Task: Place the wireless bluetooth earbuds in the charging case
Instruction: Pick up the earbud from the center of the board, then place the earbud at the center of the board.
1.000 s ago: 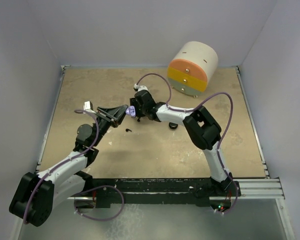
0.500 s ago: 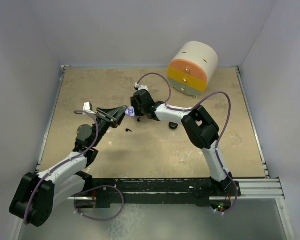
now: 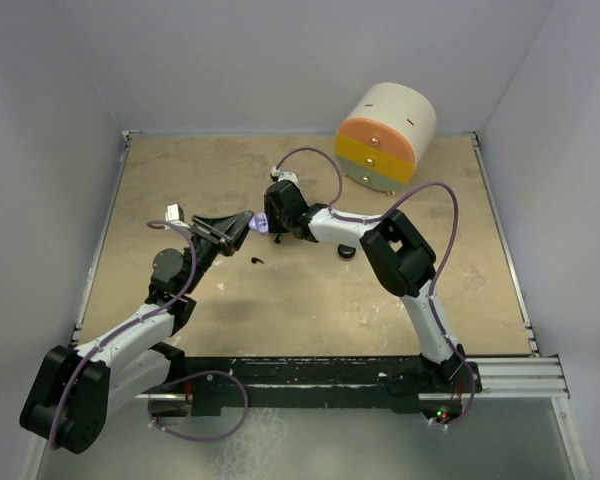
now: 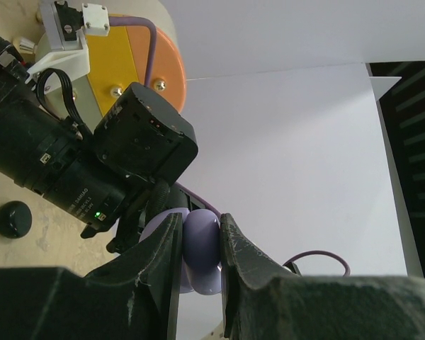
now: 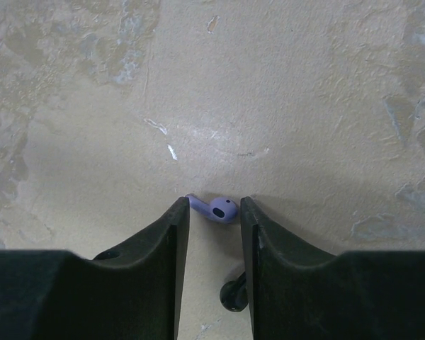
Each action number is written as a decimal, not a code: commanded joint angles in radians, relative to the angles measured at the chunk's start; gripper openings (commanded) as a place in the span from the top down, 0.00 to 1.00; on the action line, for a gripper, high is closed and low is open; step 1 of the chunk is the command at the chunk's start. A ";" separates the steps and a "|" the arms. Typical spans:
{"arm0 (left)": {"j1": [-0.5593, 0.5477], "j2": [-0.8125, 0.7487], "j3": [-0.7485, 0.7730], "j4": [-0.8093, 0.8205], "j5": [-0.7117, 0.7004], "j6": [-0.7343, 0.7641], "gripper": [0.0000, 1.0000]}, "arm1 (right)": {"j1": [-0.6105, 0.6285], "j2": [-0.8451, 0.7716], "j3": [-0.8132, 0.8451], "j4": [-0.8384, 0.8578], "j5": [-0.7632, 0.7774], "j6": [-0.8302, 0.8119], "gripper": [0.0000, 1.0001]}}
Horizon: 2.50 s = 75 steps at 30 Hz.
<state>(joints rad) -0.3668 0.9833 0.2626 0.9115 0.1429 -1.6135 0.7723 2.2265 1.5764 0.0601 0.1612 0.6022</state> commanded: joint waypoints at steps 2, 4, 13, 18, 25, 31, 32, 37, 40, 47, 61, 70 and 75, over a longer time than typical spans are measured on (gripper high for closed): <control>0.007 -0.009 -0.014 0.066 0.014 -0.010 1.00 | 0.004 0.020 0.032 -0.031 0.044 0.024 0.65; 0.008 -0.007 -0.014 0.068 0.014 -0.010 1.00 | 0.004 0.021 0.030 -0.035 0.047 0.024 0.66; 0.009 -0.001 -0.018 0.076 0.014 -0.014 1.00 | 0.005 0.012 0.015 -0.045 0.071 0.024 0.75; 0.009 0.001 -0.018 0.075 0.012 -0.013 1.00 | 0.005 -0.016 -0.004 -0.038 0.092 0.031 0.80; 0.009 0.018 -0.003 0.068 0.011 -0.001 1.00 | 0.005 -0.118 -0.084 0.004 0.134 0.008 0.83; 0.009 0.087 0.029 0.074 0.018 0.015 1.00 | -0.007 -0.219 -0.158 0.009 0.192 -0.025 0.84; 0.009 0.103 0.036 0.076 0.021 0.020 1.00 | -0.011 -0.236 -0.174 0.012 0.194 -0.029 0.84; 0.008 0.182 0.077 0.087 0.034 0.039 1.00 | -0.030 -0.314 -0.239 0.005 0.223 -0.056 0.84; 0.008 0.223 0.092 0.111 0.036 0.043 1.00 | -0.035 -0.359 -0.266 -0.027 0.249 -0.069 0.85; 0.008 0.305 0.125 0.144 0.043 0.062 1.00 | -0.056 -0.475 -0.341 -0.068 0.255 -0.096 0.85; 0.006 0.354 0.081 0.245 0.058 0.043 1.00 | -0.056 -0.517 -0.513 -0.051 0.135 -0.056 0.87; 0.006 0.328 0.034 0.257 0.054 0.032 1.00 | -0.054 -0.483 -0.520 0.004 0.063 -0.046 0.87; 0.004 0.314 0.015 0.267 0.052 0.024 1.00 | -0.053 -0.445 -0.492 0.021 0.040 -0.050 0.85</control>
<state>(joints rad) -0.3660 1.3308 0.2890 1.0966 0.1902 -1.5791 0.7162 1.7550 1.0420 0.0414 0.2329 0.5468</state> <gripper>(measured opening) 0.227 0.145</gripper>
